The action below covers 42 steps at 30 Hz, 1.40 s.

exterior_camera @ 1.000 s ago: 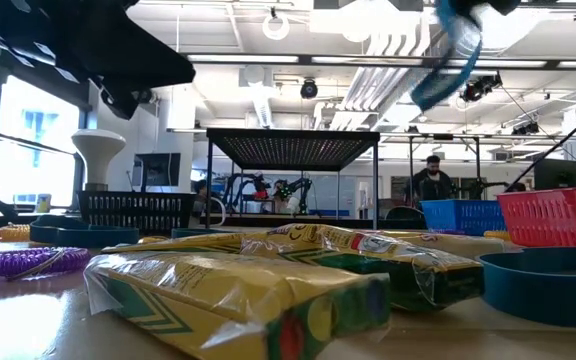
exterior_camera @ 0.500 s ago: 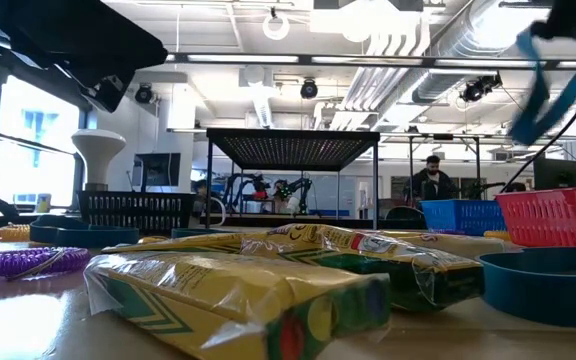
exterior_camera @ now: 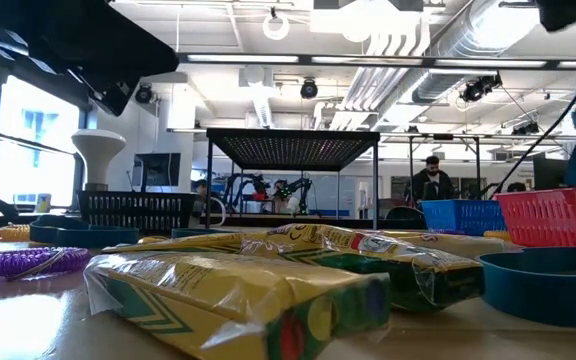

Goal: Pick & Place Office Desk Supplies
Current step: Put the blue rubber band into the red bin

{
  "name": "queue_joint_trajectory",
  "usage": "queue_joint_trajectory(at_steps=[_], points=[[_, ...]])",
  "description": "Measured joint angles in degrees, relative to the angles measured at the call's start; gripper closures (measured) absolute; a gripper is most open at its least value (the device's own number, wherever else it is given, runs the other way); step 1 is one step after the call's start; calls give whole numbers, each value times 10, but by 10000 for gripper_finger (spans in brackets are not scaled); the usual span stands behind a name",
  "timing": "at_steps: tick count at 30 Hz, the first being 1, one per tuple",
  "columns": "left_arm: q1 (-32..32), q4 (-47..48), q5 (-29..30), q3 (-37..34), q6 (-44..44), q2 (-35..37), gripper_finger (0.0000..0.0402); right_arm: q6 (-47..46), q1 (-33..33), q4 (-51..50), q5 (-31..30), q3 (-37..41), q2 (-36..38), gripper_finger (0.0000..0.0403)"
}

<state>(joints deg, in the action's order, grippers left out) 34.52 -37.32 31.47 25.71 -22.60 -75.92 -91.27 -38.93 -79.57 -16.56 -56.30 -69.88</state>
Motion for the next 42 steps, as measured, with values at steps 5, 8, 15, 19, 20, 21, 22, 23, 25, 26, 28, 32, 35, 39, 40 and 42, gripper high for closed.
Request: queue_joint_trajectory(at_steps=[5, 8, 15, 19, 20, 21, 22, 23, 25, 26, 28, 32, 35, 39, 40, 42], points=[[12, 0, -5, 0, -15, 0, 371, -12, 25, -37, 27, 2, -49, 400], [17, 0, -5, 0, -15, 0, 371, -17, 47, -76, 48, 2, -63, 400], [16, 0, -5, 0, -15, 0, 371, 4, 96, -84, 30, 2, -68, 400], [12, 0, -4, 0, -14, 0, 371, 36, 102, -42, 36, 1, -76, 400], [12, 0, -4, 0, -14, 0, 371, 42, 102, -37, 39, 1, -79, 400], [12, 1, -4, 0, -14, 0, 371, 45, 102, -36, 41, 1, -84, 400], [12, 1, -3, 0, -14, 0, 371, 46, 102, -38, 42, 1, -90, 400], [12, 1, -3, 0, -14, 0, 371, 50, 102, -40, 46, 1, -95, 400], [12, 1, -3, 0, -14, 0, 371, 60, 102, -40, 50, 1, -107, 400], [12, 2, -3, 0, -14, 0, 371, 63, 102, -40, 50, 1, -112, 400], [12, 5, -3, 0, -14, 0, 371, 72, 105, -37, 50, 1, -123, 400], [11, 13, -3, 0, -13, 0, 371, 91, 117, -17, 43, 1, -146, 400], [3, 12, -2, 0, -13, 0, 371, 117, 125, -1, 43, 1, -161, 400], [-4, 18, -1, 0, -13, 0, 371, 146, 132, 11, 39, 1, -176, 400], [-4, 22, -1, 0, -13, 0, 371, 150, 133, 17, 30, 1, -176, 400], [-4, 27, -1, 0, -13, 0, 371, 151, 132, 30, 15, 1, -176, 400]])
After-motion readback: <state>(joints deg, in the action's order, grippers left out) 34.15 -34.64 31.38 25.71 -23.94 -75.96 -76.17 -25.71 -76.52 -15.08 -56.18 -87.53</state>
